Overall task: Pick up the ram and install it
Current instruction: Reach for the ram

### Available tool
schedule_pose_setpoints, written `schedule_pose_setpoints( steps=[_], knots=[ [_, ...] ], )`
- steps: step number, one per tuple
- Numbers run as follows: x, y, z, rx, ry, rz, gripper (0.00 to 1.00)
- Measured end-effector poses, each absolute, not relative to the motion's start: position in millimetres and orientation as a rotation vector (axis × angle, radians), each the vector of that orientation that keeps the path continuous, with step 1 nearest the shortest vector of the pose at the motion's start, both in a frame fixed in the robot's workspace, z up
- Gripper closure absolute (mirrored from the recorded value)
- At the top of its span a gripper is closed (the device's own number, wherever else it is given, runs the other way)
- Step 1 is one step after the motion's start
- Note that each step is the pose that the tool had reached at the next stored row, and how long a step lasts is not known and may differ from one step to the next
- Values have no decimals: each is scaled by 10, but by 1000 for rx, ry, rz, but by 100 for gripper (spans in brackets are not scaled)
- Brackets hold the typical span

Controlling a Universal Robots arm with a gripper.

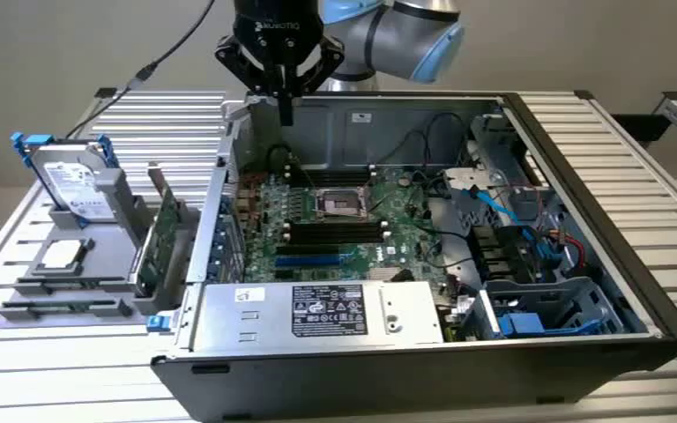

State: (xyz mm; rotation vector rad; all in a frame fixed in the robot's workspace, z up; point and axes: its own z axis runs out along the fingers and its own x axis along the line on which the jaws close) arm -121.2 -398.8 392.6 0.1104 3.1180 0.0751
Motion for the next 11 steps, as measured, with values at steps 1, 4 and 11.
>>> schedule_pose_setpoints(
  steps=[1, 4, 11],
  knots=[
    [-1212, -3988, 3926, 110, 3118, 75, 89],
    [-1212, -3988, 3926, 110, 3118, 75, 89],
    [-1212, -3988, 3926, 110, 3118, 75, 89]
  ],
)
